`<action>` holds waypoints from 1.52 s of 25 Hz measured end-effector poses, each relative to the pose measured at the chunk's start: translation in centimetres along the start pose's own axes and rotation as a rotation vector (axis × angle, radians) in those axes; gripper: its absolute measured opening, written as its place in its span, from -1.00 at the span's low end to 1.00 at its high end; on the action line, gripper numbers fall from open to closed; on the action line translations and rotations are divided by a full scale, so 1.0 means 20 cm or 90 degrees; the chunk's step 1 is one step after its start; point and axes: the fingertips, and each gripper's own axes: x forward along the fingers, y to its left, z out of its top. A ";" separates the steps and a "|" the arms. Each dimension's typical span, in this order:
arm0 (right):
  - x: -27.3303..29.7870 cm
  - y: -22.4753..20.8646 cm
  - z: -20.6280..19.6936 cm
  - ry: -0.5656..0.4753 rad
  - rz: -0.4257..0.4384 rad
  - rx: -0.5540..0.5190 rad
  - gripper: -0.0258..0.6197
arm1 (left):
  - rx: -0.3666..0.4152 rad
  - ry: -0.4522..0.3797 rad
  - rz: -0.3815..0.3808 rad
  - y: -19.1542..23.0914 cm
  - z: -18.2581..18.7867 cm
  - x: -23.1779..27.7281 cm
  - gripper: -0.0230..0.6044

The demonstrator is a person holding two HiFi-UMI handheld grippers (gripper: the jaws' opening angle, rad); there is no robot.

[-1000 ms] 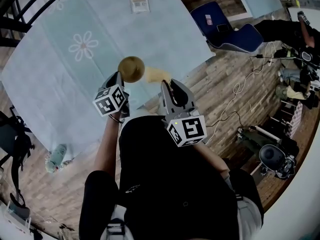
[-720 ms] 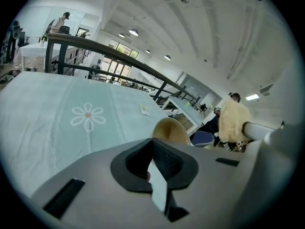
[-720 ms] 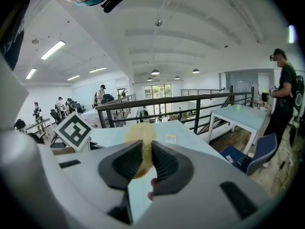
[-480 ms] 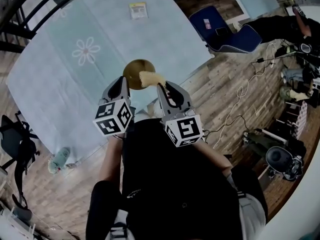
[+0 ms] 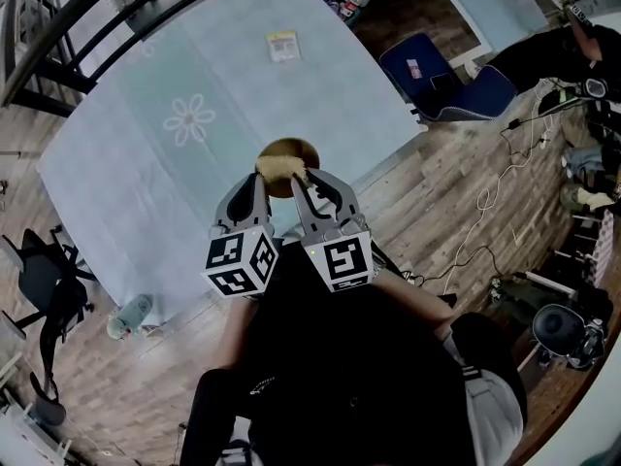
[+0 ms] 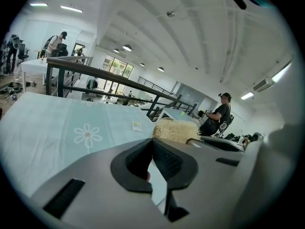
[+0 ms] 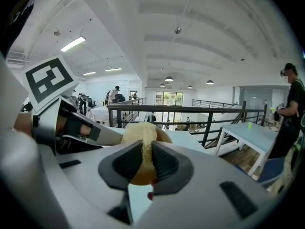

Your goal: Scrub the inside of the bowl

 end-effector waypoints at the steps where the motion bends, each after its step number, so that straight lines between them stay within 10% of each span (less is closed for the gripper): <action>1: 0.01 -0.01 0.00 0.001 -0.005 -0.001 -0.73 | 0.003 0.001 0.000 0.00 0.00 0.00 -0.88; 24: -0.02 -0.19 -0.09 0.069 -0.166 -0.034 -0.73 | 0.026 0.008 0.012 -0.04 -0.06 -0.01 -0.88; 38: 0.02 0.04 -0.05 0.053 -0.019 0.009 -0.73 | -0.002 -0.025 0.043 0.09 0.01 -0.02 -0.88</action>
